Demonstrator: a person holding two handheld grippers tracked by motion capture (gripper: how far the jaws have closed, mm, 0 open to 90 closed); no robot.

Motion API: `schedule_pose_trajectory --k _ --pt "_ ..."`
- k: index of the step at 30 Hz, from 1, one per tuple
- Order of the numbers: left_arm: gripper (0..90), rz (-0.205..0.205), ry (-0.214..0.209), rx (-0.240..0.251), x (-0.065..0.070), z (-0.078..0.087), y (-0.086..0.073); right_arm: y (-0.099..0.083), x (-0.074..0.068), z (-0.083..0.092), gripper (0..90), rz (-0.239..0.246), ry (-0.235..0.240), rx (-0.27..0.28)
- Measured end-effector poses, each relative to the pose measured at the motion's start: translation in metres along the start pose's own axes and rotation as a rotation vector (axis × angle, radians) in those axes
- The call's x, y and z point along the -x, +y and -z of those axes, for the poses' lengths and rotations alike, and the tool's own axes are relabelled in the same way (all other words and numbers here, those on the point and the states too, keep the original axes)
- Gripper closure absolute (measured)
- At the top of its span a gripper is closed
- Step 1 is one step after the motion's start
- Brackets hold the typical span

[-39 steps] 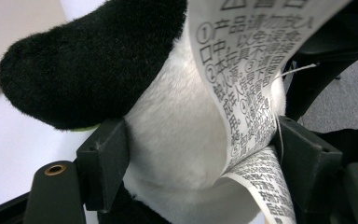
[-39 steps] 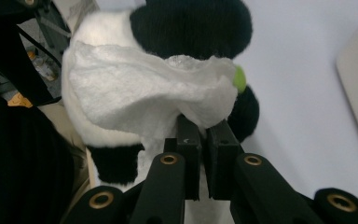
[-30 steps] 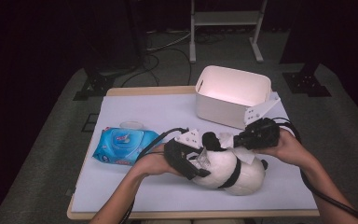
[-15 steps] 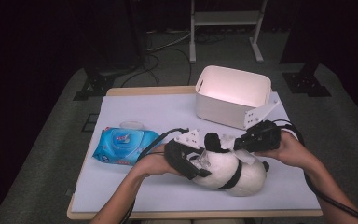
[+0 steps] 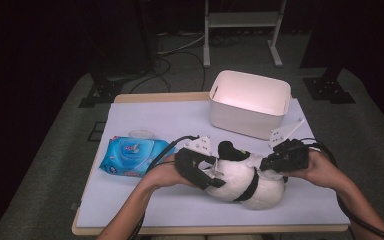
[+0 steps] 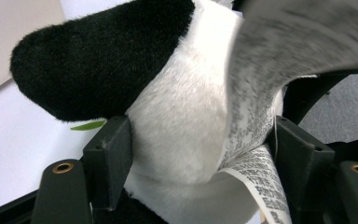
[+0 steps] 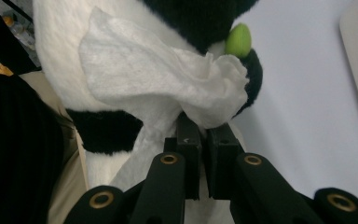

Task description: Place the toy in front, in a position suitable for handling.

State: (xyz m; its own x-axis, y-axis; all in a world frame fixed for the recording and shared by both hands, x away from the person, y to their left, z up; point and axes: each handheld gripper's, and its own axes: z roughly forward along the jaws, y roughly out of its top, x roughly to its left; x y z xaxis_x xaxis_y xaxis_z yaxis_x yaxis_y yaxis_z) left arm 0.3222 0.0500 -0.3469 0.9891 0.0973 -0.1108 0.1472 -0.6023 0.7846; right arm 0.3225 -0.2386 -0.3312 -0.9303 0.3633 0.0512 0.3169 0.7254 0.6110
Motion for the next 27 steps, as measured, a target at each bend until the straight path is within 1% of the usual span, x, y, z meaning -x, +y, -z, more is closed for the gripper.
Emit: schedule_pose_trajectory --k 1,2,3,4,7,12,14,15,16,19,20,21,23,25,27 --pt "25.4 0.002 -0.001 0.006 0.0 0.0 0.001 -0.006 0.0 0.001 85.1 -0.009 0.002 0.011" --pt "23.5 0.002 -0.001 0.006 0.0 0.0 0.001 -0.006 0.0 0.001 85.1 -0.009 0.002 0.011" --pt "21.8 0.007 0.001 0.01 0.0 0.0 0.001 -0.011 0.001 0.003 85.1 -0.022 0.001 0.024" --pt "21.8 0.008 -0.001 0.01 0.0 0.0 0.001 -0.011 0.001 0.003 85.1 -0.022 0.001 0.024" --pt "18.7 0.008 -0.002 -0.003 -0.001 -0.002 0.0 -0.02 0.001 0.006 85.1 -0.045 0.0 0.046" --pt "15.4 0.02 -0.012 0.001 -0.002 -0.007 -0.003 -0.025 0.001 0.008 85.1 -0.053 -0.003 0.058" --pt "11.4 0.027 -0.015 -0.006 -0.002 -0.011 -0.003 -0.027 0.001 0.008 85.1 -0.056 -0.002 0.067" --pt "10.6 0.024 -0.019 -0.011 -0.002 -0.014 -0.004 -0.029 0.001 0.008 85.1 -0.06 -0.001 0.073" --pt "9.4 0.03 -0.019 -0.009 -0.002 -0.015 -0.004 -0.031 0.001 0.009 85.2 -0.064 -0.004 0.077" --pt "8.7 0.036 -0.019 -0.001 -0.004 -0.019 -0.004 -0.036 0.001 0.01 85.2 -0.073 0.002 0.094" --pt "9.0 0.04 -0.019 0.002 -0.005 -0.02 -0.004 -0.037 0.001 0.01 85.2 -0.076 0.001 0.096" --pt "10.5 0.031 -0.012 0.006 -0.006 -0.02 -0.003 -0.038 0.001 0.01 85.2 -0.078 0.002 0.1" --pt "20.1 0.022 0.001 0.013 -0.006 -0.018 -0.001 -0.038 0.001 0.011 85.2 -0.078 -0.002 0.1" --pt "26.7 0.015 0.011 0.023 -0.005 -0.015 0.001 -0.038 0.001 0.011 85.2 -0.078 -0.007 0.104" --pt "32.8 0.003 0.023 0.019 -0.006 -0.012 0.005 -0.039 0.003 0.012 85.2 -0.084 -0.008 0.126"
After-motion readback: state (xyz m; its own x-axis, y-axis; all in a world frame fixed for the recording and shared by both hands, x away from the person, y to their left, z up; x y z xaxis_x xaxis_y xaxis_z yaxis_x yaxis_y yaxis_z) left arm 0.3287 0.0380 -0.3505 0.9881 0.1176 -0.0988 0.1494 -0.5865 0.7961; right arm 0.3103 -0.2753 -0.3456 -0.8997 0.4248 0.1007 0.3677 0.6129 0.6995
